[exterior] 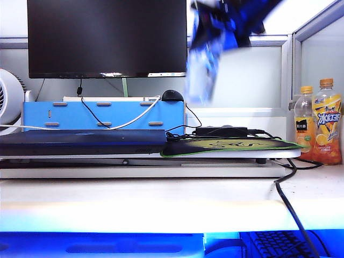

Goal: Pick up the mineral water bottle and place it on the laptop.

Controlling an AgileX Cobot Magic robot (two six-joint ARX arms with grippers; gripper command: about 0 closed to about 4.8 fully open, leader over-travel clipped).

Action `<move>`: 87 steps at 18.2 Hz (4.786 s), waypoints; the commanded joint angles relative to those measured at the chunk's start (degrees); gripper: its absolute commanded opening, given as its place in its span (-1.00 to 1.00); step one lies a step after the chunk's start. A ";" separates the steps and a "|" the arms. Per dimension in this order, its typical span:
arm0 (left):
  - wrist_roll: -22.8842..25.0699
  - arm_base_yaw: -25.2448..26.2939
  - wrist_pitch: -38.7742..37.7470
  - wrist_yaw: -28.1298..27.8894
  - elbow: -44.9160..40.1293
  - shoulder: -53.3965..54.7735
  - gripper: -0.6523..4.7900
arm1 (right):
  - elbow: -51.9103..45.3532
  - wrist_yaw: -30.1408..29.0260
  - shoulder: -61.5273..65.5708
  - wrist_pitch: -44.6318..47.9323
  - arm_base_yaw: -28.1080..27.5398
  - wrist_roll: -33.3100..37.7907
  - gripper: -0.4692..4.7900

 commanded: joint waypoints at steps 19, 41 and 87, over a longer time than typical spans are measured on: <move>0.09 0.02 -0.11 0.15 0.00 -0.11 -0.77 | 31.61 -1.70 30.62 1.20 8.74 -3.21 -0.68; 0.07 0.02 -0.11 0.17 0.00 -0.11 -0.77 | 32.26 -0.55 29.48 2.29 10.27 -6.25 1.00; 0.09 0.02 -0.09 0.17 0.00 -0.11 -0.77 | -19.10 27.80 -60.11 -6.78 2.93 -16.00 -0.58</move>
